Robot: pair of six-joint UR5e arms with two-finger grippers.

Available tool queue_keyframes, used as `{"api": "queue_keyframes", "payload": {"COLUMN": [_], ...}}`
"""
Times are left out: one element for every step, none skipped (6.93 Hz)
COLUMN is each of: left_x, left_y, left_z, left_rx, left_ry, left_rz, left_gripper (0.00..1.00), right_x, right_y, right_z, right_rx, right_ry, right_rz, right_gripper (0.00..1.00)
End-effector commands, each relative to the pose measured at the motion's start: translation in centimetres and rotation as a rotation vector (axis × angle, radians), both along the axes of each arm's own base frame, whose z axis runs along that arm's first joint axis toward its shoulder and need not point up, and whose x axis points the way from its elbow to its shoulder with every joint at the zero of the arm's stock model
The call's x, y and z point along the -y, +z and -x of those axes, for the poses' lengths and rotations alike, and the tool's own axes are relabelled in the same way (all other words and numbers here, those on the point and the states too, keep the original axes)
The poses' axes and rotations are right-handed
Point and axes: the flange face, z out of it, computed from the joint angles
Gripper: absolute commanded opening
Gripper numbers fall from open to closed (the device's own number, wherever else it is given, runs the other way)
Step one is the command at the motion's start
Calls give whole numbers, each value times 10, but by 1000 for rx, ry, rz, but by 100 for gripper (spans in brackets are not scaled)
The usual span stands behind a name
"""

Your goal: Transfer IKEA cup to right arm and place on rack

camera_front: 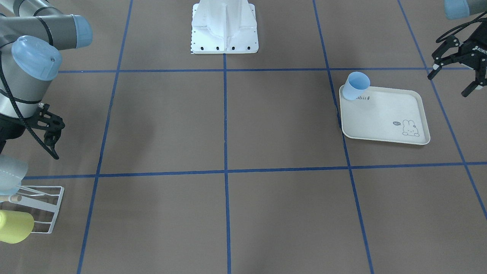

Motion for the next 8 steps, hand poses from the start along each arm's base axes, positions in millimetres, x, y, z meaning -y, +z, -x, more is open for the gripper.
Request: {"api": "queue_keyframes", "payload": {"left_x": [0, 0, 0, 0, 0, 0, 0, 0], "left_y": [0, 0, 0, 0, 0, 0, 0, 0], "left_z": [0, 0, 0, -1, -1, -1, -1, -1], "left_rx": [0, 0, -4, -9, -10, -10, -8, -8], "left_ry": [0, 0, -4, -6, -7, -7, -6, -6], "left_rz": [1, 1, 7, 12, 13, 13, 13, 13], "left_gripper": [100, 100, 100, 100, 100, 100, 100, 100], "right_x": [1, -1, -1, -1, -1, 0, 1, 5], "right_y": [7, 9, 12, 10, 10, 8, 2, -14], "right_z": [14, 19, 23, 25, 24, 24, 27, 29], "right_rx": [-25, -30, -36, -44, -47, -48, -40, -16], "right_ry": [-14, -29, -33, -33, -31, -30, -31, -20], "right_rz": [3, 8, 12, 0, -3, -7, -15, -37], "right_gripper": [4, 21, 55, 85, 98, 98, 98, 98]}}
